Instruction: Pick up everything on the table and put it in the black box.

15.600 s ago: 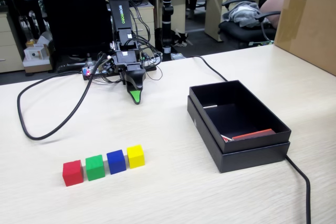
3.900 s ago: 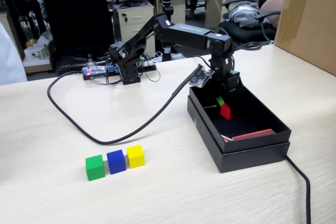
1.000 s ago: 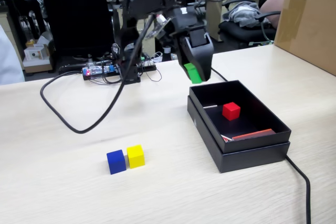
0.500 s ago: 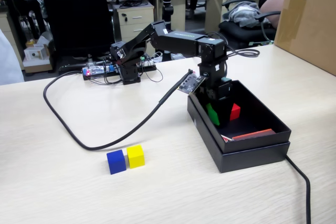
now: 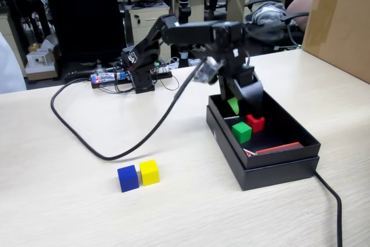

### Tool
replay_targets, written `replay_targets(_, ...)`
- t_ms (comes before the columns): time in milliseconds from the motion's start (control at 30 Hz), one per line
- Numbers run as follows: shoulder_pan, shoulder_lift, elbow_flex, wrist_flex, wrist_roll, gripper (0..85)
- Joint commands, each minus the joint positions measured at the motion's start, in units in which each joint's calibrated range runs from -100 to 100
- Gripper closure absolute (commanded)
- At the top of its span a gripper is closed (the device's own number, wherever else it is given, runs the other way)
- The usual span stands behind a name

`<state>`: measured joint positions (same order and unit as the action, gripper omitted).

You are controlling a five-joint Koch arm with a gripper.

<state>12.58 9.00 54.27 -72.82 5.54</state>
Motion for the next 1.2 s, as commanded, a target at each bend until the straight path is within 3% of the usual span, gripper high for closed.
replay_targets(0,-2.5,-13.1,2.1,-0.1,-3.7,49.2)
replay_targets(300,-13.4,-16.9,1.0,-0.1,-11.3,41.6)
replay_targets(533,-21.9,9.4,10.0,-0.1,-16.3,41.5)
replay_targets(1167,-22.3,33.5,16.3,-0.1,-15.8,41.5)
